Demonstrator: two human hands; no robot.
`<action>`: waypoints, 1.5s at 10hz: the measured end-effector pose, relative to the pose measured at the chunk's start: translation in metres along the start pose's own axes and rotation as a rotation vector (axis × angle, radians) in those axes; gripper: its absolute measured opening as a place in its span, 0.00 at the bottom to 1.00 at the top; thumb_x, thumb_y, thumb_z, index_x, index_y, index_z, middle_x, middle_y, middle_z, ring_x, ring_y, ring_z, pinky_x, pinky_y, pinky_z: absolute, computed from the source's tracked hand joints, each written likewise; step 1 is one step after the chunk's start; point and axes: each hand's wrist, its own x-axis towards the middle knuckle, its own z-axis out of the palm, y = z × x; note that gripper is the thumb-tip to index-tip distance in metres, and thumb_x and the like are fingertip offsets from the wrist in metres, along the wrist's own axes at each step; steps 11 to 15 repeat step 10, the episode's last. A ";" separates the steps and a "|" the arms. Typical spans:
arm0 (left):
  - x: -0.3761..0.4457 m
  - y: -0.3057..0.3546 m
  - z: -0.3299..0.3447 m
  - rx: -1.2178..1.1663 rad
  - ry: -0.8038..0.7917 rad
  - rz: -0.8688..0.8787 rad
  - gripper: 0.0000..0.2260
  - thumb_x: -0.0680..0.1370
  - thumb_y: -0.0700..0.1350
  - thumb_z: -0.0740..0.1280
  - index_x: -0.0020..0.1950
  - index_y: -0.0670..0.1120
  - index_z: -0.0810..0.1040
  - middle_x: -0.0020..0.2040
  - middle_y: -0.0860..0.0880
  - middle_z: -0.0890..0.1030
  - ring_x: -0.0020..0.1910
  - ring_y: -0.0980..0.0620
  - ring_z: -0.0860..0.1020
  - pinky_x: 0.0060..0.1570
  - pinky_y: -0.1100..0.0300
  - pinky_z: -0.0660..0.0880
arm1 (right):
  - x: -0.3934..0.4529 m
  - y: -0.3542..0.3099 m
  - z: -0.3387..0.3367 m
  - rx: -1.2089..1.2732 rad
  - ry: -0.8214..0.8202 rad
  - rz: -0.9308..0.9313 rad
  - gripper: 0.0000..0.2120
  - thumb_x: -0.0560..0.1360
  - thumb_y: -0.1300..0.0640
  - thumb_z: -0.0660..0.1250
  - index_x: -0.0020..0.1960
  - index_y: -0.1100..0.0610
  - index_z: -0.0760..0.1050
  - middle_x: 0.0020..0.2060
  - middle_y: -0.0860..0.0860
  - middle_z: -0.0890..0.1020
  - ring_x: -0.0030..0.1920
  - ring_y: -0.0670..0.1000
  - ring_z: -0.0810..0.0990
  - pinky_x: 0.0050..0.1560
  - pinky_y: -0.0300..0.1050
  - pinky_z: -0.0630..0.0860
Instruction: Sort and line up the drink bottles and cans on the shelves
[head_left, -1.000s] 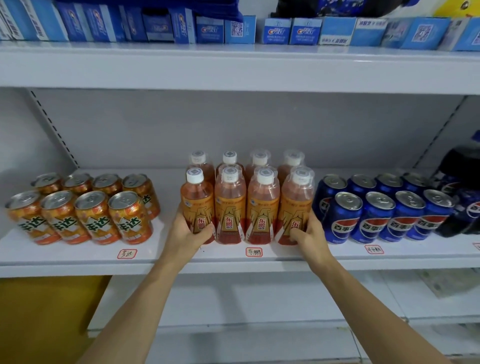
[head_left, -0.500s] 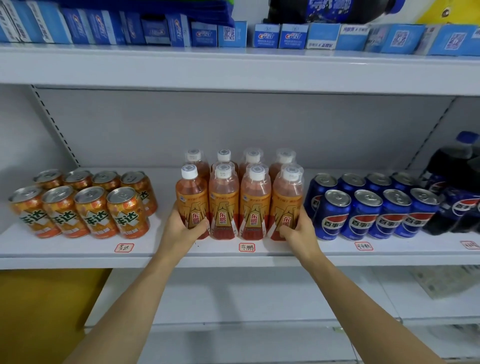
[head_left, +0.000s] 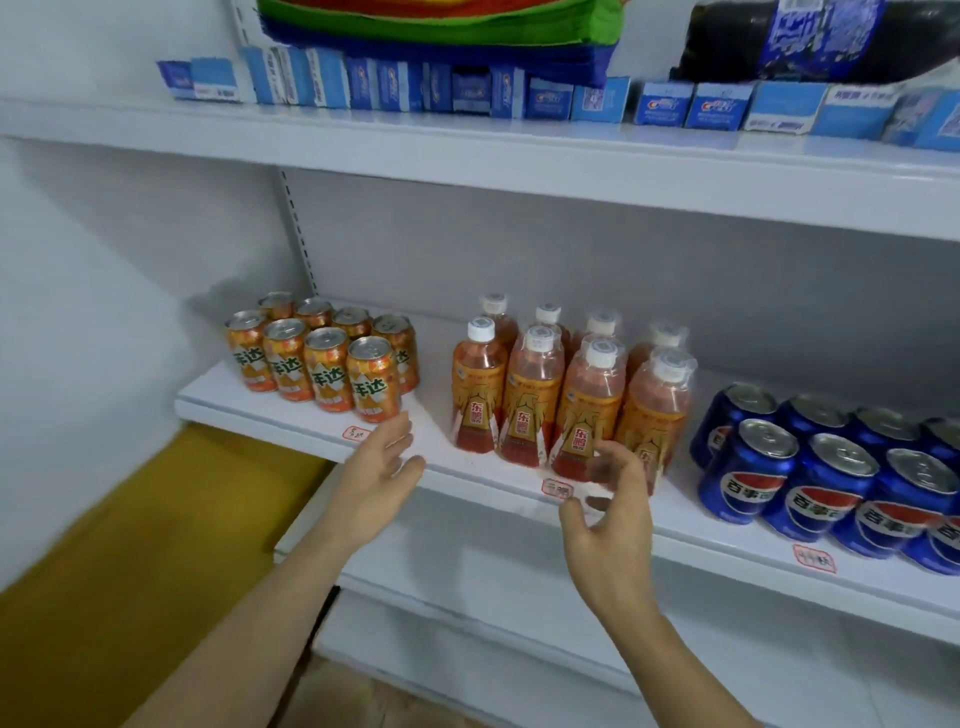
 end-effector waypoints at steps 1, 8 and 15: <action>-0.020 -0.014 -0.034 0.090 0.043 0.009 0.28 0.81 0.43 0.69 0.80 0.47 0.65 0.76 0.52 0.71 0.75 0.56 0.69 0.74 0.54 0.66 | -0.001 -0.011 0.023 -0.006 -0.173 -0.105 0.28 0.73 0.71 0.70 0.65 0.46 0.70 0.56 0.44 0.77 0.56 0.44 0.76 0.51 0.42 0.77; 0.093 -0.076 -0.174 0.271 0.140 0.242 0.08 0.79 0.37 0.70 0.49 0.50 0.81 0.46 0.58 0.83 0.49 0.58 0.79 0.45 0.67 0.76 | 0.049 -0.035 0.244 -0.157 -0.470 -0.146 0.10 0.77 0.59 0.70 0.54 0.46 0.78 0.49 0.38 0.81 0.52 0.44 0.80 0.49 0.46 0.81; 0.103 -0.095 -0.167 0.307 0.032 0.381 0.09 0.76 0.34 0.72 0.47 0.48 0.81 0.44 0.59 0.82 0.47 0.56 0.80 0.42 0.72 0.74 | 0.045 -0.033 0.249 -0.145 -0.404 -0.092 0.10 0.78 0.62 0.69 0.55 0.48 0.80 0.49 0.38 0.82 0.49 0.45 0.80 0.45 0.38 0.79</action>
